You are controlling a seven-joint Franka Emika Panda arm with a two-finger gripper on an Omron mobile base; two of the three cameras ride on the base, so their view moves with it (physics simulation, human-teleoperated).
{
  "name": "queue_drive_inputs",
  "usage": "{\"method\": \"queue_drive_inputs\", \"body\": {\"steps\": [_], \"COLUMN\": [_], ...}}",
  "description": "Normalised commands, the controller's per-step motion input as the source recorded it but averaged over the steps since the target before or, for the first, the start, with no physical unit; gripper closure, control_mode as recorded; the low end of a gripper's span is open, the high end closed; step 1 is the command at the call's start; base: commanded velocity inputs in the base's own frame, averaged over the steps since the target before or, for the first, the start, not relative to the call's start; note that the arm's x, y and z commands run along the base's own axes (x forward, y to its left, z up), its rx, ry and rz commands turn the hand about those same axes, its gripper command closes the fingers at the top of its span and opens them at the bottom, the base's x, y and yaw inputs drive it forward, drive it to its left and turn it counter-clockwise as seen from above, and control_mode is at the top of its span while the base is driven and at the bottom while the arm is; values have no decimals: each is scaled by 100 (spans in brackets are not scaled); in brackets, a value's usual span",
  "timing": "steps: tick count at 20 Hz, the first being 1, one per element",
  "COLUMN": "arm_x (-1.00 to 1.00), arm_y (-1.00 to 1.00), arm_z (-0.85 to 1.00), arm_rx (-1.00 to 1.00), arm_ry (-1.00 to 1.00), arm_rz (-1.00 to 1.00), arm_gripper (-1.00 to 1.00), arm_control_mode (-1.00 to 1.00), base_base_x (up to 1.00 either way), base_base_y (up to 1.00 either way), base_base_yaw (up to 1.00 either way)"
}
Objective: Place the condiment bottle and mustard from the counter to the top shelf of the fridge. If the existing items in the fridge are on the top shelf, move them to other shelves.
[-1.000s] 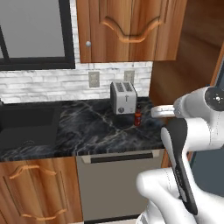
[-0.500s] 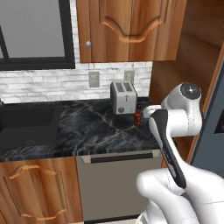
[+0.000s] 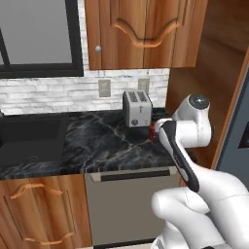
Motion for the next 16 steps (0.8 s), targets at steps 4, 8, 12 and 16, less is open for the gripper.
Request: {"method": "queue_drive_inputs", "body": {"steps": [4, 8, 12, 16], "arm_x": [74, 67, 62, 52], "arm_y": [-6, -9, -1, -1], "arm_z": [-39, -39, -38, -34], "arm_rx": [0, 0, 0, 0], "arm_ry": [3, 4, 5, 2], "arm_rz": [-1, 0, 0, 0], "arm_gripper": [-100, -100, -100, -100], "arm_control_mode": [-100, -100, -100, -100], "base_base_x": [0, 0, 0, 0], "base_base_y": [0, 0, 0, 0], "base_base_yaw": [0, 0, 0, 0]}}
